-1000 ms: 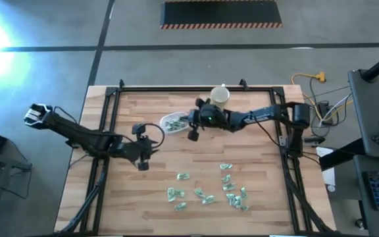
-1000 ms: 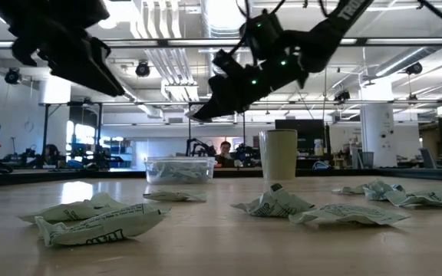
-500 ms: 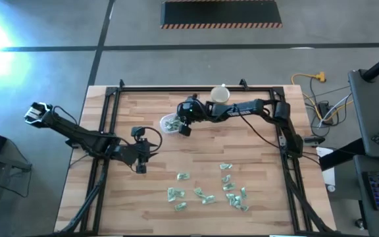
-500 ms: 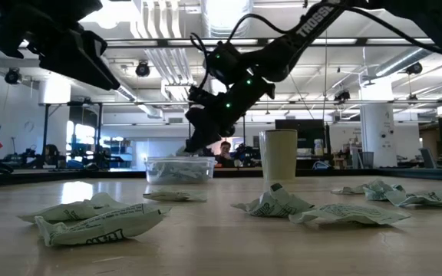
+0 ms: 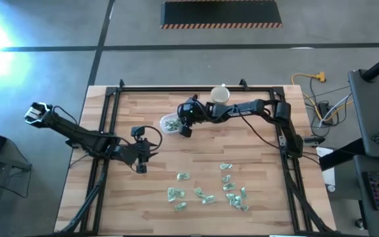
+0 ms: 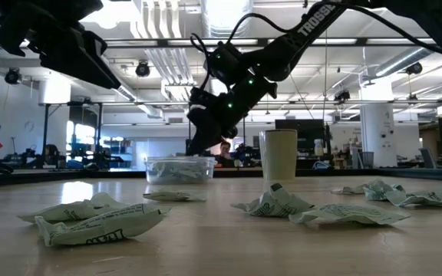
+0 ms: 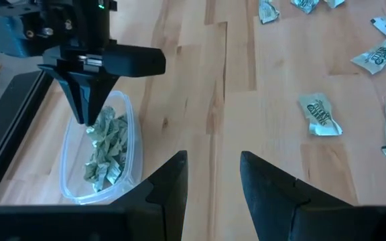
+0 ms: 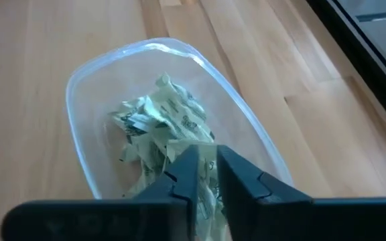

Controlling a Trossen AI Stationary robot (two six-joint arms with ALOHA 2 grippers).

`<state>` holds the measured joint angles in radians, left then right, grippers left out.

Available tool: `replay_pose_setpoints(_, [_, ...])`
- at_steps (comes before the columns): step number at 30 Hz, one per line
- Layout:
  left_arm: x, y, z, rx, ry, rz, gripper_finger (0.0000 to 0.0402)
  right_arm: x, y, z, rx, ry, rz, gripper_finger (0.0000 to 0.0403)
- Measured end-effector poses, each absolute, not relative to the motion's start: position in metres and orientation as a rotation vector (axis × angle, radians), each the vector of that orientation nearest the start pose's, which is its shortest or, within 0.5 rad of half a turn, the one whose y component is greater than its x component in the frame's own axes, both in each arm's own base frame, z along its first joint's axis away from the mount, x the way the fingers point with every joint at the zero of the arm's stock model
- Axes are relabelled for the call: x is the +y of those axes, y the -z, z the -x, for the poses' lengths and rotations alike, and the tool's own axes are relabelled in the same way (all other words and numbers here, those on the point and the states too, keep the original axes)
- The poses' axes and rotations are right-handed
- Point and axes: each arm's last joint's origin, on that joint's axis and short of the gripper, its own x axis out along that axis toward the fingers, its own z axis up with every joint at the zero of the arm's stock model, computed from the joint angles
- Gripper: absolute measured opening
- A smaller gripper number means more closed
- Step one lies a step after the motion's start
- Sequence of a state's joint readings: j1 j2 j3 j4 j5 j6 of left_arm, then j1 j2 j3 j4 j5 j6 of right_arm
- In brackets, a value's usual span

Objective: Pick and place Stevia / Truvia into bins
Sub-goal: Put the stevia packet into the transparent container

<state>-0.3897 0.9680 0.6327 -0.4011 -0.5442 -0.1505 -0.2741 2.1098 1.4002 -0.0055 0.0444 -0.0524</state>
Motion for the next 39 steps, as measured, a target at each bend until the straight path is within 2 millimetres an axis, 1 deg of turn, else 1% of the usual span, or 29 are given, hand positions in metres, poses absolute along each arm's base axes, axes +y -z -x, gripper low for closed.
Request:
replay_pose_setpoints(3, [-0.058,-0.235,-0.181,0.643,-0.196,-0.187,0.0121,-0.124,-0.152,-0.436,0.722,0.285,-0.030,0.0075])
replay_pose_setpoints(6, [-0.058,-0.235,-0.181,0.644,-0.196,-0.187,0.0121,-0.124,-0.157,-0.436,0.716,0.280,-0.007,0.0104])
replay_pose_setpoints(8, [-0.058,-0.235,-0.181,0.643,-0.196,-0.187,0.0121,-0.123,-0.164,-0.435,0.703,0.276,0.006,0.0117])
replay_pose_setpoints(10, [-0.058,-0.235,-0.182,0.644,-0.196,-0.187,0.0121,-0.118,-0.176,-0.432,0.695,0.265,0.022,0.0124])
replay_pose_setpoints(13, [-0.059,-0.233,-0.184,0.647,-0.196,-0.188,0.0121,-0.105,-0.194,-0.425,0.722,0.224,0.060,0.0127])
replay_pose_setpoints(19, [-0.064,-0.227,-0.195,0.640,-0.184,-0.198,0.0121,-0.064,-0.227,-0.397,0.850,0.077,0.103,0.0116])
replay_pose_setpoints(23, [-0.069,-0.223,-0.205,0.622,-0.147,-0.240,0.0121,-0.036,-0.241,-0.376,0.897,0.013,0.107,0.0106])
replay_pose_setpoints(26, [-0.073,-0.220,-0.215,0.595,-0.121,-0.269,0.0121,-0.017,-0.246,-0.360,0.889,-0.031,0.125,0.0099])
replay_pose_setpoints(30, [-0.079,-0.212,-0.226,0.585,-0.070,-0.289,0.0121,0.002,-0.245,-0.336,0.887,-0.072,0.139,0.0092])
replay_pose_setpoints(34, [-0.085,-0.203,-0.237,0.586,-0.015,-0.281,0.0121,0.012,-0.238,-0.309,0.888,-0.078,0.105,0.0085])
replay_pose_setpoints(39, [-0.093,-0.193,-0.249,0.568,0.093,-0.239,0.0121,0.015,-0.223,-0.274,0.851,-0.069,0.060,0.0078])
